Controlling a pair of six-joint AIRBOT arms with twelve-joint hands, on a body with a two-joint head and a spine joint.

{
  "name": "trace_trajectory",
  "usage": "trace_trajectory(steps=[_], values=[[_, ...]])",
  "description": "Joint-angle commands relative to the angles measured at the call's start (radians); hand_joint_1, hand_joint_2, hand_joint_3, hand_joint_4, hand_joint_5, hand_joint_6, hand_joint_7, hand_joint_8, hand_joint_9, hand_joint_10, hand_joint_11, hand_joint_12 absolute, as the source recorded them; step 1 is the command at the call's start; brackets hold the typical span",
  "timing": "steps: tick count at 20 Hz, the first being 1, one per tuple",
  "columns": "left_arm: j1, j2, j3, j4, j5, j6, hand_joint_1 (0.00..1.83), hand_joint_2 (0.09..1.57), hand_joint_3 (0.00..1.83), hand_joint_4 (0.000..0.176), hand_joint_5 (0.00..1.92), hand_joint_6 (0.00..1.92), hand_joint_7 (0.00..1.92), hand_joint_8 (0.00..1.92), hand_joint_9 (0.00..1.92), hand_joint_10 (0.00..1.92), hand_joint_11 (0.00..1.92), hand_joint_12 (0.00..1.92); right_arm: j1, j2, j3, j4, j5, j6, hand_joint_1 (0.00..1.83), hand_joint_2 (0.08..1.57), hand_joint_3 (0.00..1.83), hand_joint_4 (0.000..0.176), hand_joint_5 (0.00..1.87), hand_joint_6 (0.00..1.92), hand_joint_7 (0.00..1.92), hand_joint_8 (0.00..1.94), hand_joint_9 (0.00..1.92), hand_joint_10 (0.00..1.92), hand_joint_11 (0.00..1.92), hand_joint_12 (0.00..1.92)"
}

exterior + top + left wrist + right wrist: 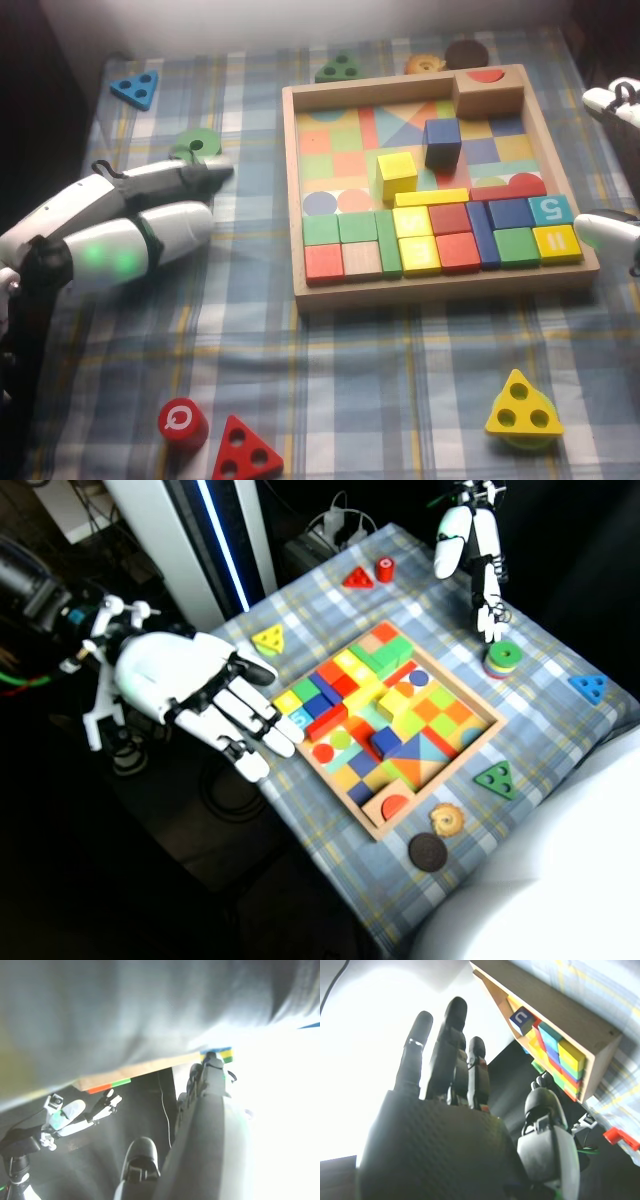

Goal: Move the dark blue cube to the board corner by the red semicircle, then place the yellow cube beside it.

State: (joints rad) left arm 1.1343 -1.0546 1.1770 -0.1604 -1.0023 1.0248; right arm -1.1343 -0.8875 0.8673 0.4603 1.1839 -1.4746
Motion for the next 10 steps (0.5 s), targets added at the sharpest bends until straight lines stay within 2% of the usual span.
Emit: trace_trajectory(steps=[1,2,3,5,7,8,9,10], values=[[-0.011,0.002,0.005,0.000,-0.118,-0.006,0.35,1.32,0.00,0.019,0.45,0.00,0.39,0.00,0.41,0.01,0.14,0.57,0.010,0.002,0.001,-0.021,0.123,0.000,0.01,1.17,0.01,0.000,0.28,0.00,0.41,0.01,0.38,0.04,0.00,1.08],[-0.011,0.002,0.005,0.000,-0.118,-0.006,0.40,1.31,0.00,0.014,0.47,0.00,0.40,0.00,0.43,0.01,0.16,0.57,0.010,0.002,0.001,-0.021,0.123,0.000,0.01,1.17,0.00,0.000,0.29,0.00,0.41,0.00,0.38,0.02,0.00,1.05],[-0.011,0.002,0.005,0.000,-0.118,-0.006,0.36,1.31,0.00,0.030,0.44,0.00,0.37,0.00,0.40,0.00,0.13,0.55,0.010,0.002,0.001,-0.021,0.123,0.000,0.02,1.17,0.00,0.000,0.29,0.00,0.41,0.00,0.38,0.02,0.00,1.06],[-0.011,0.003,0.005,0.002,-0.115,-0.006,0.37,1.31,0.00,0.015,0.45,0.01,0.38,0.00,0.41,0.01,0.14,0.55,0.011,0.003,0.001,-0.023,0.123,0.000,0.03,1.18,0.00,0.000,0.28,0.00,0.41,0.00,0.38,0.01,0.00,1.03],[-0.017,0.007,0.005,0.008,-0.109,-0.006,0.33,1.32,0.00,0.016,0.46,0.01,0.39,0.01,0.42,0.01,0.14,0.54,0.025,0.008,0.002,-0.038,0.103,0.001,0.08,1.19,0.00,0.000,0.29,0.00,0.42,0.00,0.38,0.01,0.00,1.03],[-0.020,0.011,0.003,0.010,-0.107,-0.006,0.33,1.32,0.00,0.015,0.46,0.01,0.39,0.01,0.43,0.01,0.15,0.55,0.033,0.017,0.007,-0.069,0.086,0.050,0.15,1.19,0.00,0.000,0.30,0.01,0.43,0.01,0.38,0.01,0.00,1.02],[-0.021,0.014,0.002,0.012,-0.105,-0.006,0.38,1.31,0.00,0.001,0.47,0.01,0.39,0.00,0.42,0.01,0.15,0.54,0.036,0.025,0.021,-0.095,0.074,0.122,0.32,1.24,0.01,0.000,0.34,0.01,0.43,0.00,0.42,0.01,0.00,1.08],[-0.024,0.018,0.001,0.016,-0.101,-0.006,0.36,1.32,0.00,0.000,0.46,0.00,0.38,0.00,0.41,0.00,0.14,0.53,0.036,0.042,0.055,-0.140,0.052,0.276,0.38,1.27,0.01,0.000,0.36,0.01,0.43,0.00,0.44,0.01,0.00,1.12]])
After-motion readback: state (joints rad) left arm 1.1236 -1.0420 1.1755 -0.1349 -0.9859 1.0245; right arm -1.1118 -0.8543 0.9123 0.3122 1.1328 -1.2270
